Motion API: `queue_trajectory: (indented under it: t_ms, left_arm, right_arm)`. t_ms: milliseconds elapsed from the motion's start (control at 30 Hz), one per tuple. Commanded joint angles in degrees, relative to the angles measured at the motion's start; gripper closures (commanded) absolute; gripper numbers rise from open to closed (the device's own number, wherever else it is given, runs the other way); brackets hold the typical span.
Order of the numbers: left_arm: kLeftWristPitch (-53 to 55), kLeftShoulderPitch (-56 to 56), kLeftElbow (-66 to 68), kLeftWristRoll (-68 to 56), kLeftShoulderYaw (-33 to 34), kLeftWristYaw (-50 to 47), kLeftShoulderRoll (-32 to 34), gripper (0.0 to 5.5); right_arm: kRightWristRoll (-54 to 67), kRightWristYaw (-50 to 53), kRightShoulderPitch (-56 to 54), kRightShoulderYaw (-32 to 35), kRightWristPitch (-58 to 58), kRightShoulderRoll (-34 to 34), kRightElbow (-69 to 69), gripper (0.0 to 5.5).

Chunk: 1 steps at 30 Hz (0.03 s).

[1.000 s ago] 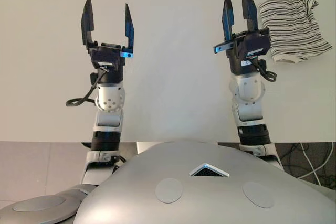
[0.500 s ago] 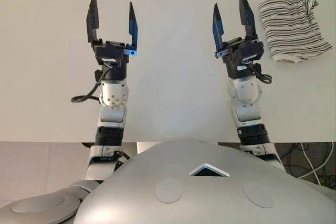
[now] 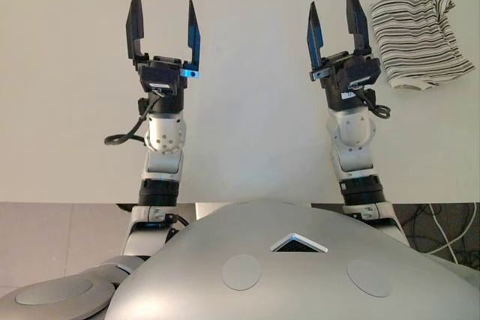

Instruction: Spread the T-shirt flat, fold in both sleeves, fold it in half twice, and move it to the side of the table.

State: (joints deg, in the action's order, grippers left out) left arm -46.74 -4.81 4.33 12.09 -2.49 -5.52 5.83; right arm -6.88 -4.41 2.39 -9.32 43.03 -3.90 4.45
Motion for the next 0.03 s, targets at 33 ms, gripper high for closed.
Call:
queue_trajectory:
  t_ms: [33]
  left_arm:
    - [-0.01, 0.28, -0.41, 0.91, 0.08, 0.14, 0.04, 1.95]
  right_arm:
    - [-0.32, 0.06, -0.56, 0.13, 0.03, 0.06, -0.21, 3.08]
